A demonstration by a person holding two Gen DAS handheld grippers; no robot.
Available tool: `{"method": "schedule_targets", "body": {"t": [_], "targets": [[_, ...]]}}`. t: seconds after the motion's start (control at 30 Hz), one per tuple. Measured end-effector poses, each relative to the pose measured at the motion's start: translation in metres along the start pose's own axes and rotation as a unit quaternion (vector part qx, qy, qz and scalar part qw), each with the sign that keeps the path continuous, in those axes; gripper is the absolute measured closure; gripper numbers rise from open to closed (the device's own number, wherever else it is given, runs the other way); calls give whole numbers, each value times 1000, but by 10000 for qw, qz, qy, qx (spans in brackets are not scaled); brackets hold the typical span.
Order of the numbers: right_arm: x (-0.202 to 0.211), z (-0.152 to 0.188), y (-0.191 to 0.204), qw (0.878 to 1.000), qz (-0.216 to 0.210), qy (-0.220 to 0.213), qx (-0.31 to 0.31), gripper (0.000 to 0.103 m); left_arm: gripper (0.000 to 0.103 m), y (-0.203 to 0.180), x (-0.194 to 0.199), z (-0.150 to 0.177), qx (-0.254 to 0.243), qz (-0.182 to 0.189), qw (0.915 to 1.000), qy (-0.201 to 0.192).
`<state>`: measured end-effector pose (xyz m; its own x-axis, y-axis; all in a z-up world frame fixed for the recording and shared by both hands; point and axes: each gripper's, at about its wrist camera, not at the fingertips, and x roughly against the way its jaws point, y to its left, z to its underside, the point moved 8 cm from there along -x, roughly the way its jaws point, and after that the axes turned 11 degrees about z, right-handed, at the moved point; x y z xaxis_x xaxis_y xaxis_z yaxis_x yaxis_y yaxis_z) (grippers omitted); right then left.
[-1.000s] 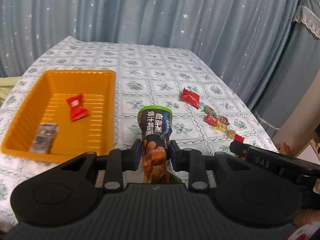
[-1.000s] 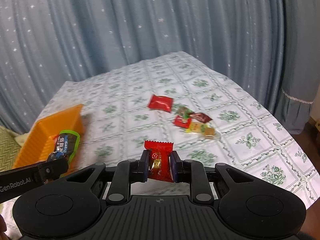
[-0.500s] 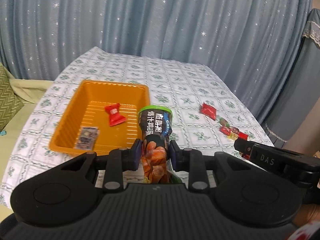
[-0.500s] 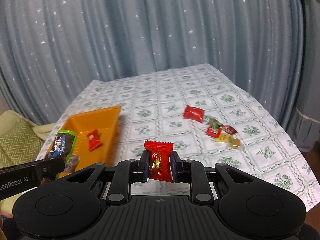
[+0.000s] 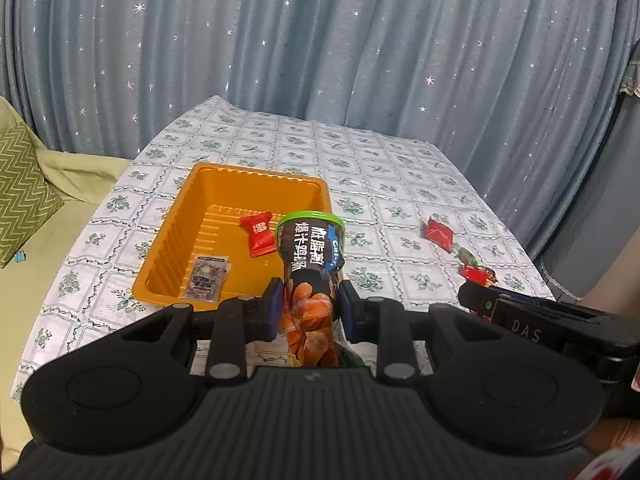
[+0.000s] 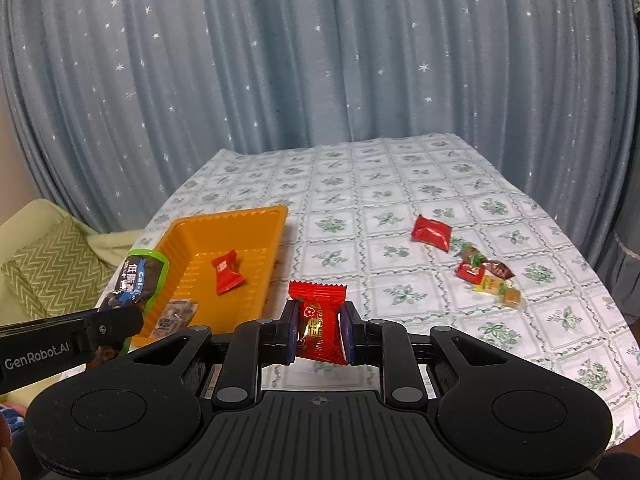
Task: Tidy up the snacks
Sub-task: 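Carry the sweet and the sausage snack pack over the orange tray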
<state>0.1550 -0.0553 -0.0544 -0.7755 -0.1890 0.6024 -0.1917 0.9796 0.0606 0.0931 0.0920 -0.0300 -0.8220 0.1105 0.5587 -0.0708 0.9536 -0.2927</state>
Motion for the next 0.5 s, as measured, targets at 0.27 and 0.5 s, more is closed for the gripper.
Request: {"method": "schedule_targets", "body": {"t": [0.27,0.5], "targets": [[-15,-3,26,9996,-239,69,152,81,77,25,-5,-8,67,-166,9998,34],[-36,-12,57,9981,-499,146,316,81,77,58,-15,-21,173,-309,9994,41]]}}
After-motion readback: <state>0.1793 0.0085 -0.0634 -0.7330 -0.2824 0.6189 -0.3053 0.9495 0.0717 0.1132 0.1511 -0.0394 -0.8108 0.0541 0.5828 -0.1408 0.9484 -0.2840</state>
